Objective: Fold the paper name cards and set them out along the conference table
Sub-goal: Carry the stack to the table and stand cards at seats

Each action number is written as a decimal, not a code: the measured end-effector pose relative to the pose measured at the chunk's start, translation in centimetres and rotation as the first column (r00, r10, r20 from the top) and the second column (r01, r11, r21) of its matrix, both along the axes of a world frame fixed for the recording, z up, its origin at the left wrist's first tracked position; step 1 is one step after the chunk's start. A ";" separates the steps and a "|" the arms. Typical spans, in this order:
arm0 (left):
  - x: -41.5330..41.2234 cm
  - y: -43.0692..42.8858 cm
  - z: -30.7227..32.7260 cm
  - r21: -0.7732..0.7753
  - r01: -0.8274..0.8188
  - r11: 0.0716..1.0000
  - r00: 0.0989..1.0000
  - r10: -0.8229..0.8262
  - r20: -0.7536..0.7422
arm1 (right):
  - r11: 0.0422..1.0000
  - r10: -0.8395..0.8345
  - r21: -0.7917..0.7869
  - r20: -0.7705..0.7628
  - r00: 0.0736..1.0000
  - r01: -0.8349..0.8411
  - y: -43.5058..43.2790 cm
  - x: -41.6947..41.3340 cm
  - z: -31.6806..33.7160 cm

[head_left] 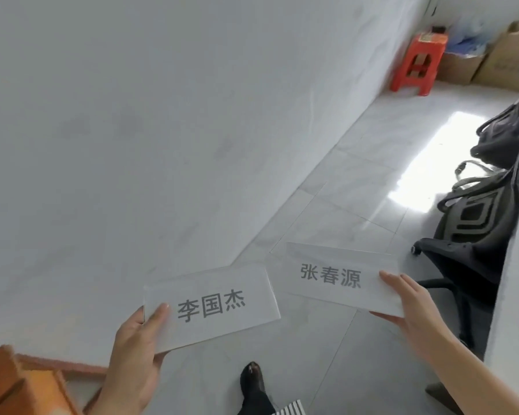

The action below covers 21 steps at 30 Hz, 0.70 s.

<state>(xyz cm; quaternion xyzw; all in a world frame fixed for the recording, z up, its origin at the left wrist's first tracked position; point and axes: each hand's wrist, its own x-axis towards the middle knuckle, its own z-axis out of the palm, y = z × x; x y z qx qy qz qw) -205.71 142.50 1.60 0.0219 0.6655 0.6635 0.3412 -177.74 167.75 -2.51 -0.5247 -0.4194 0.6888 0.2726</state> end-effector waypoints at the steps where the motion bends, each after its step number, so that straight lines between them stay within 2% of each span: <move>1: -1.3 2.2 -0.5 -0.003 0.020 1.000 1.000 -0.020 -0.001 | 1.000 -0.019 0.009 0.003 1.000 0.019 1.7 -0.6 -0.2; 9: -11.9 24.0 -2.3 0.007 0.315 0.949 0.949 -0.315 0.001 | 0.949 -0.313 0.030 0.000 0.950 0.313 14.2 -4.9 -1.5; 16: -15.4 43.8 0.0 -0.013 0.639 0.769 0.768 -0.638 -0.056 | 0.836 -0.543 0.071 -0.034 0.839 0.544 21.3 -4.0 -0.5; 21: -12.1 56.1 -0.9 -0.026 0.744 0.668 0.667 -0.744 -0.031 | 0.716 -0.691 0.088 -0.053 0.721 0.693 26.8 -0.8 -0.8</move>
